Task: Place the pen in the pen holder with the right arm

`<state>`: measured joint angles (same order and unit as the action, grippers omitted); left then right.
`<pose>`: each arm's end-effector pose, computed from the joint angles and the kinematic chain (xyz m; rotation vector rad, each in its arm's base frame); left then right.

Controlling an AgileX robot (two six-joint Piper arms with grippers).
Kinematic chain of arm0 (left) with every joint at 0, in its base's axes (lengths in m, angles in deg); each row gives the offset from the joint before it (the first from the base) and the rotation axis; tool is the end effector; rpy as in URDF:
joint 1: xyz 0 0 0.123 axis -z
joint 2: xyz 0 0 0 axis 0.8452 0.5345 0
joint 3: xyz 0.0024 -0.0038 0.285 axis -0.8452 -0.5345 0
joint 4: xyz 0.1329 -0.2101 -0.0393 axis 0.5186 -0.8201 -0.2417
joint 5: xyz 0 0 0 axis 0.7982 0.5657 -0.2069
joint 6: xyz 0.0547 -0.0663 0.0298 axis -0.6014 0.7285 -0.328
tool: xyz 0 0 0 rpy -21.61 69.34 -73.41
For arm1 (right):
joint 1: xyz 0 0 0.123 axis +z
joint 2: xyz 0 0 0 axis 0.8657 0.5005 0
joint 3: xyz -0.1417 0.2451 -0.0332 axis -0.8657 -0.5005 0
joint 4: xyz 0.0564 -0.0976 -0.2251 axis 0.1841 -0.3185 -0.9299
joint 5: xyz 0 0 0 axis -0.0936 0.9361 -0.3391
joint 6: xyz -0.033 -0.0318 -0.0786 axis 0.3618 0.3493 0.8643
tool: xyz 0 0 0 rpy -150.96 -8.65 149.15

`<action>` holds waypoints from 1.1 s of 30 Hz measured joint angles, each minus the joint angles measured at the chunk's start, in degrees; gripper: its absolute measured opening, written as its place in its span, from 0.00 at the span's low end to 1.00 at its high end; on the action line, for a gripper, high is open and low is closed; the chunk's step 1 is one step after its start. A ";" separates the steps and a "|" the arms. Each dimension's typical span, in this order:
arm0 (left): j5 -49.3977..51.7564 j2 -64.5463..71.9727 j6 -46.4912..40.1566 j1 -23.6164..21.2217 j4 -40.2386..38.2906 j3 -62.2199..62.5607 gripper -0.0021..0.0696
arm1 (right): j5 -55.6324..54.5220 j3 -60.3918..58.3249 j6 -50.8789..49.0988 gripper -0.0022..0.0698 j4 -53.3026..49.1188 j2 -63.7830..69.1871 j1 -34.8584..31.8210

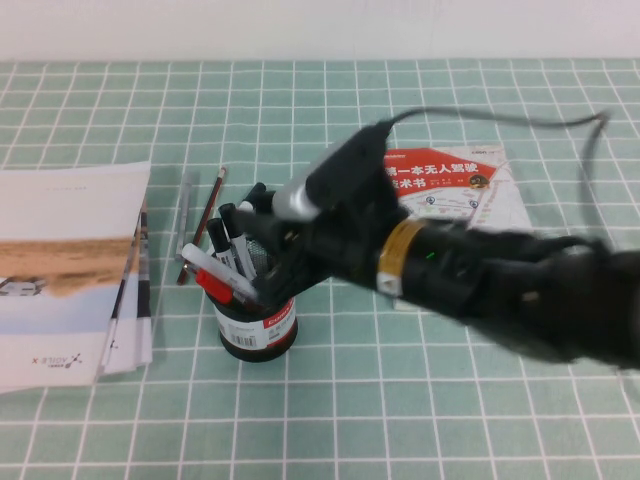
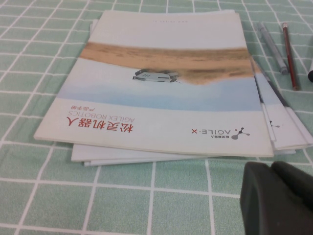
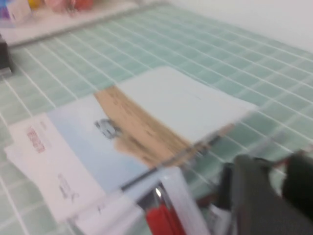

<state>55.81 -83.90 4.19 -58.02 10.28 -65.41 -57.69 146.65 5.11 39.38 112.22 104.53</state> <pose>0.0521 -0.0009 0.1721 -0.0180 1.8745 -0.0245 0.2608 0.2826 0.2588 -0.8327 1.6146 0.7343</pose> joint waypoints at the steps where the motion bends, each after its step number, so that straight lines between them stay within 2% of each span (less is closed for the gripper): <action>1: 0.00 0.00 0.00 0.00 0.00 0.00 0.02 | 2.97 0.00 -1.51 0.20 -1.87 -2.01 0.00; 3: 0.00 0.00 0.00 0.00 0.00 0.00 0.02 | 10.60 0.00 -6.09 0.09 -6.39 -7.06 0.00; 8: 0.00 0.00 0.00 0.00 0.00 0.00 0.02 | 25.72 -2.71 -12.86 0.02 -11.23 -19.40 0.00; 21: 0.00 0.00 0.00 0.00 0.00 0.00 0.02 | 32.28 -28.20 -13.93 0.01 -11.36 -50.91 0.00; 31: 0.00 0.00 0.00 0.00 0.00 0.00 0.02 | 44.92 -39.04 -23.68 0.00 -12.02 -61.29 0.00; 33: 0.00 0.00 0.00 0.00 0.00 0.00 0.02 | 45.18 -40.60 -24.20 0.00 -12.95 -63.33 -2.42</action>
<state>55.81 -83.90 4.19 -58.02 10.28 -65.41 -12.51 106.04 -19.09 26.44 48.89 102.10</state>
